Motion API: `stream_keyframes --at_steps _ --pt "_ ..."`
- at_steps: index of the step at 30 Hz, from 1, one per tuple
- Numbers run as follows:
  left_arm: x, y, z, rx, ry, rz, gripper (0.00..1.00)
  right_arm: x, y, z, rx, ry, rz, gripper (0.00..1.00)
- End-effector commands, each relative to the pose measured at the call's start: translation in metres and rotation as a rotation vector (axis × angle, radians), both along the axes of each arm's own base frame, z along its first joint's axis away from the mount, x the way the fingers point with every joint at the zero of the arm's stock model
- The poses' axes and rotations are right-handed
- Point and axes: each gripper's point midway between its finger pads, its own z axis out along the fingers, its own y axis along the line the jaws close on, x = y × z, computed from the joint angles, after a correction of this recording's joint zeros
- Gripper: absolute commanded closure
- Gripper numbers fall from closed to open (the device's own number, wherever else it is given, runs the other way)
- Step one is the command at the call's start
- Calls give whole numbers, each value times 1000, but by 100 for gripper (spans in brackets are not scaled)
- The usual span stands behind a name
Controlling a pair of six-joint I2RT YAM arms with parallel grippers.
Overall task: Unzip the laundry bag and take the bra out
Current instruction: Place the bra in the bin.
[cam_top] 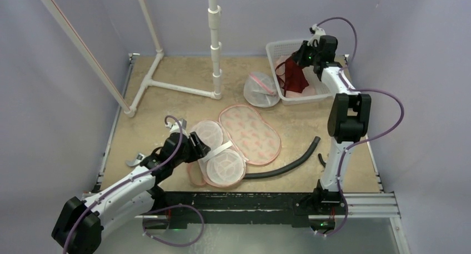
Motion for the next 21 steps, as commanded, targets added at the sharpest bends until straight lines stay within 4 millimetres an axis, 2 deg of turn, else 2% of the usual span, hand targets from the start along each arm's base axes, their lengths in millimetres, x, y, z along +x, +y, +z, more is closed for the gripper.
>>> stream_keyframes --at_steps 1,8,12,15,18,20,21 --pt "5 -5 7 -29 -31 -11 47 6 -30 0 37 11 -102 83" --pt "5 -8 2 -42 -23 -15 47 -3 -29 -24 124 93 -146 47" --pt "5 -10 1 -45 -19 -20 47 -8 -27 -34 156 127 -155 31" --pt "5 -10 0 -47 -17 -20 47 -12 -25 -44 165 161 -156 30" --pt "5 -11 -2 -47 -15 -24 47 -17 -22 -49 189 167 -148 34" --pt "5 -12 -3 -48 -11 -26 47 -17 -17 -39 221 140 -132 42" --pt "5 -12 -4 -48 -7 -28 47 -16 -15 -32 229 122 -123 50"
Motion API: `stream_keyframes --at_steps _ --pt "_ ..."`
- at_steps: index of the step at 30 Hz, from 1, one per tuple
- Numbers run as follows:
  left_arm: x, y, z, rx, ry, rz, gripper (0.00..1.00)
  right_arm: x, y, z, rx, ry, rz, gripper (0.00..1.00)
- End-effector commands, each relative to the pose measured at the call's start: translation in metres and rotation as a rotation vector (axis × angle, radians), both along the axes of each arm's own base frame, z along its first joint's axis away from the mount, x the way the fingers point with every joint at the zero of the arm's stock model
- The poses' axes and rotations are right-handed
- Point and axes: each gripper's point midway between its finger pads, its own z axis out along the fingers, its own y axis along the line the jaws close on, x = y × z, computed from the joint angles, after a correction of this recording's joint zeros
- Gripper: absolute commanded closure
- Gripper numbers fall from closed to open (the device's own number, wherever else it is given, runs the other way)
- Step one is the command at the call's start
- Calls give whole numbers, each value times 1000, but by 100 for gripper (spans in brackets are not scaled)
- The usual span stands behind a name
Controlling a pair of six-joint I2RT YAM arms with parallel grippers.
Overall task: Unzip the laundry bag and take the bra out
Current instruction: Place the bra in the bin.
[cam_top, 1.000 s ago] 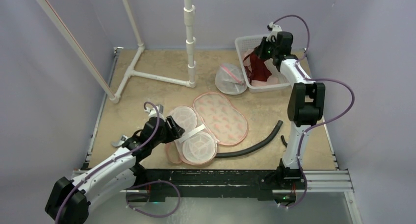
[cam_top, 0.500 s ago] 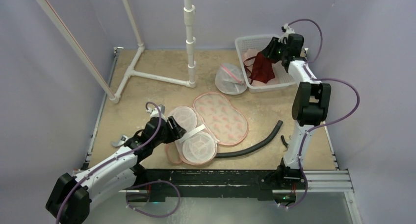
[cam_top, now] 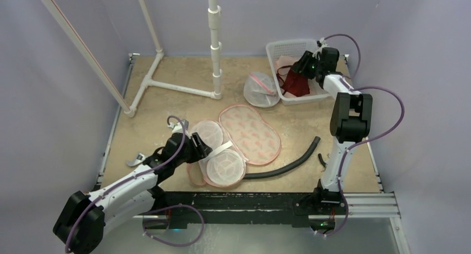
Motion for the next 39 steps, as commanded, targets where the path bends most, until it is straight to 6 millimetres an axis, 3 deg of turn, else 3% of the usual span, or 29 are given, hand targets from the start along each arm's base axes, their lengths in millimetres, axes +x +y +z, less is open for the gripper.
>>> stream_keyframes --at_steps 1,3,6,9,12,13,15,19,21,23,26,32,39 --pt "4 -6 3 -32 -14 -7 47 3 12 26 66 -74 29 57" --pt "3 -6 3 -34 -11 -9 47 9 11 45 60 -128 32 72" --pt "3 -6 5 -36 -12 -9 48 15 14 78 46 -215 71 85" --pt "3 -4 6 -32 -15 -3 48 14 23 118 26 -328 144 91" --pt "3 -4 7 -27 -19 -2 48 -4 39 171 7 -504 259 91" --pt "3 -4 7 -27 -19 -1 48 -8 42 180 4 -524 291 92" --pt "4 -4 6 -24 -16 -3 48 -3 42 169 -30 -473 338 91" --pt "4 -6 4 -27 -10 -10 48 11 33 107 -62 -279 338 82" --pt "4 -7 3 -29 -9 -13 48 13 30 72 -49 -192 326 68" --pt "4 -7 3 -25 -9 -17 48 13 28 52 -44 -141 310 57" --pt "4 -6 2 -19 -8 -16 48 14 23 40 -41 -109 266 49" --pt "3 -7 -3 -15 9 -17 48 15 17 34 -25 -61 199 42" --pt "8 -13 4 -48 -14 -25 48 -8 21 31 72 -22 124 33"
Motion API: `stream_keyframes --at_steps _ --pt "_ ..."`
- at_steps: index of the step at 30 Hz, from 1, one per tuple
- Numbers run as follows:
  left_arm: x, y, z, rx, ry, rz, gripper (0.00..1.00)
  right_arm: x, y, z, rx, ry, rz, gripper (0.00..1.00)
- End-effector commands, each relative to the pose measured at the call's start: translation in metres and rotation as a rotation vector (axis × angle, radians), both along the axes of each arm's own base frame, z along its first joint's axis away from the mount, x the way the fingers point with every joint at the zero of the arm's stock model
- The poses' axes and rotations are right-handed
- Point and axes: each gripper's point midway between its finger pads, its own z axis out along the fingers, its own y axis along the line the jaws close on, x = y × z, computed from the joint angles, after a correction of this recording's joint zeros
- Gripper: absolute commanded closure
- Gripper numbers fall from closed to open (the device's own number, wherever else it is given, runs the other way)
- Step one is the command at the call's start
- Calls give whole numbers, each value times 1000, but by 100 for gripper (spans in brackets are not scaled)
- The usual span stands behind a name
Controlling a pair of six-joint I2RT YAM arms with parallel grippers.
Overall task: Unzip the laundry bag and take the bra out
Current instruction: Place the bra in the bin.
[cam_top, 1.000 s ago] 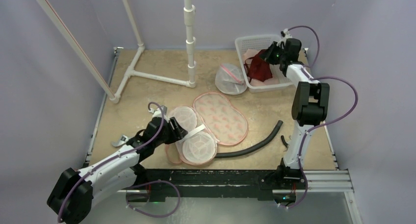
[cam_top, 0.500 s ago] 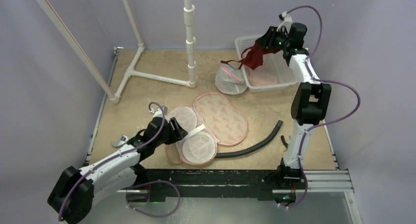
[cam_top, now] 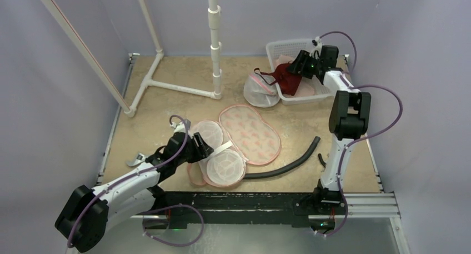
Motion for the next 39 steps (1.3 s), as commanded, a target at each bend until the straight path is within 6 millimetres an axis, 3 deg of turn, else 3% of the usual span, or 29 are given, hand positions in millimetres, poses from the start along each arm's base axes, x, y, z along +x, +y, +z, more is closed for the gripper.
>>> stream_keyframes --at_steps 1,6,12,24,29,33,36,39 --pt "7 -8 12 -51 -39 -6 47 -14 5 41 84 -56 -49 32" --pt "4 -12 12 -85 -31 -16 47 -38 22 33 228 -27 -43 31" --pt "-1 -9 14 -92 -35 -10 48 -50 29 36 347 -37 -75 33" --pt "-1 -9 18 -102 -43 -5 48 -61 13 65 410 -64 -172 34" --pt "0 -9 18 -106 -45 -5 48 -62 8 60 440 -40 -193 44" --pt "-1 -9 17 -103 -41 -6 48 -60 5 48 445 -1 -218 44" --pt "-1 -8 16 -101 -38 -4 48 -62 6 44 457 6 -225 53" --pt "-1 -8 15 -99 -37 -4 48 -60 5 54 448 -29 -212 75"
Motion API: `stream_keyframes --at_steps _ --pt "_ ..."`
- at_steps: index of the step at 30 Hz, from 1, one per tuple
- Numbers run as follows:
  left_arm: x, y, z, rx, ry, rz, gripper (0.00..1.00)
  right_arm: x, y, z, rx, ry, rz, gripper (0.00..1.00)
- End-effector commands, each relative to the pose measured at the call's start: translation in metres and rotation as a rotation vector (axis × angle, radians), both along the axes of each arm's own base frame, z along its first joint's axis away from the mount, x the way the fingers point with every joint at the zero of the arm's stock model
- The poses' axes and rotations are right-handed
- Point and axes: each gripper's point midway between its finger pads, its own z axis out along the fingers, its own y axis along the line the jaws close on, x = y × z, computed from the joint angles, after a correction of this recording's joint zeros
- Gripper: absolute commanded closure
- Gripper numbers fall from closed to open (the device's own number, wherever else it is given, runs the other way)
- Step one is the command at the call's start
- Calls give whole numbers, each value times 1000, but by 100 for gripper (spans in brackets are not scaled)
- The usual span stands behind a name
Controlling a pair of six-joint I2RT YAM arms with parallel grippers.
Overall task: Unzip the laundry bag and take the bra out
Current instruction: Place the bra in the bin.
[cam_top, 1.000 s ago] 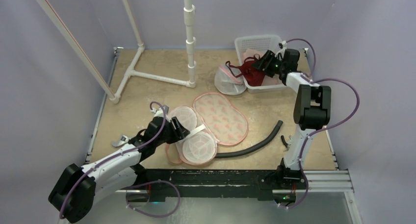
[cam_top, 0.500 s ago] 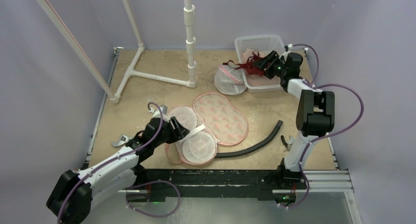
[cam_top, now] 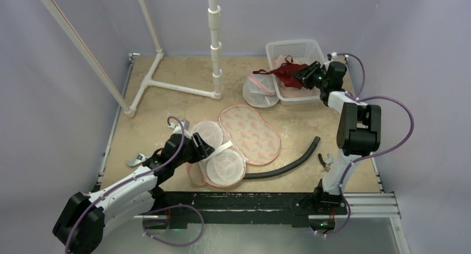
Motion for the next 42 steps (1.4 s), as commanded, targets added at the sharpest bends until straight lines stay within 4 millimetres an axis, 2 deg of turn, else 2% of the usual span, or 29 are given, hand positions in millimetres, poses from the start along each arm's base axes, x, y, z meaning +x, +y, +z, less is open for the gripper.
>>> stream_keyframes --at_steps 1,6,16,18,20,26,29,35,42 --pt "1 -1 0 -13 0 5 48 7 -2 23 -7 -71 -3 80" --pt "2 -2 1 -12 0 2 48 30 -1 78 -20 -154 36 99" --pt "2 1 2 17 7 3 48 89 -6 168 -68 -301 65 100" --pt "6 6 1 44 2 25 48 98 -8 177 -94 -315 70 100" --pt "7 5 2 47 -2 25 48 102 -8 164 -115 -283 90 100" --pt "4 4 -8 50 30 16 48 83 -14 64 -137 -127 118 100" --pt "1 5 -12 50 41 17 48 71 -14 29 -139 -83 138 100" --pt "-1 5 -9 29 34 22 48 54 -12 8 -152 -46 159 100" --pt "2 2 -4 -1 10 24 48 37 -22 -17 -242 39 150 100"
